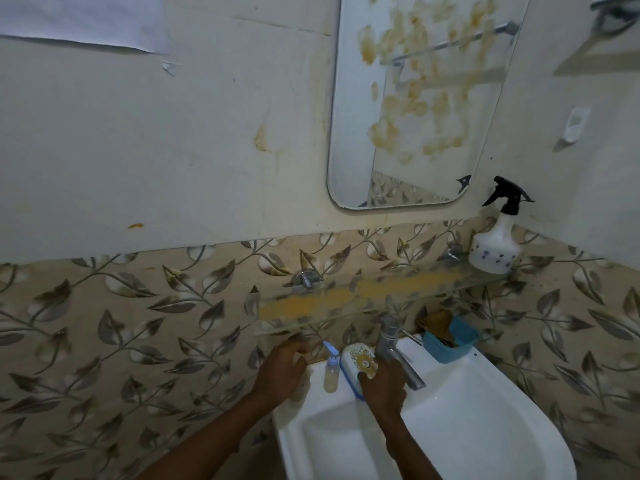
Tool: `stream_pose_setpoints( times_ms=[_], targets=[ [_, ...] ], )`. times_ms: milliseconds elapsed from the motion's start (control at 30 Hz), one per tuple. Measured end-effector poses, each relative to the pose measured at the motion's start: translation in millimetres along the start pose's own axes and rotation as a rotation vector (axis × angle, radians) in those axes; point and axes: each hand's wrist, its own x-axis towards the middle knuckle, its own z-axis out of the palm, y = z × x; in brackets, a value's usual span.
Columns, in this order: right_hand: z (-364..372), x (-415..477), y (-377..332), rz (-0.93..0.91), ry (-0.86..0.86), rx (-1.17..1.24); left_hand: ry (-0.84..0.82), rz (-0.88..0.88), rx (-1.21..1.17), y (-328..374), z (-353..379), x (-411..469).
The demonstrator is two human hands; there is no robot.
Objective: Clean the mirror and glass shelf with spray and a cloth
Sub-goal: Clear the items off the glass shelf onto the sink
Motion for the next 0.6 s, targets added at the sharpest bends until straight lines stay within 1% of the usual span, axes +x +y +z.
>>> stream_pose_setpoints(
  times_ms=[67,100,167,200,267,400,533,600],
  targets=[
    [-29.4,0.2,-4.9,-0.099,-0.022,0.155,-0.142,0.064,-0.02,16.1,-8.9,-3.5],
    [-46.5,1.2,-5.8,-0.098,-0.024,0.207,-0.237,0.098,-0.036,26.5,-13.8,-4.9],
    [-83.0,5.4,-8.4,-0.1,0.027,0.24,-0.403,0.144,-0.095,51.0,-24.0,-6.4],
    [-102.5,9.3,-10.0,-0.11,0.072,0.259,-0.455,0.173,-0.112,65.7,-30.7,-5.2],
    [-141.6,19.7,-15.5,-0.111,0.163,0.323,-0.464,0.246,-0.136,94.8,-44.0,0.9],
    [-208.0,59.3,-24.1,-0.111,0.362,0.372,-0.403,0.372,-0.224,152.3,-72.3,20.8],
    [-254.8,118.1,-26.4,-0.084,0.491,0.354,-0.368,0.419,-0.254,185.3,-90.6,42.8],
    [-273.3,151.6,-26.5,-0.045,0.493,0.375,-0.359,0.425,-0.277,192.2,-95.0,54.9]
  ],
)
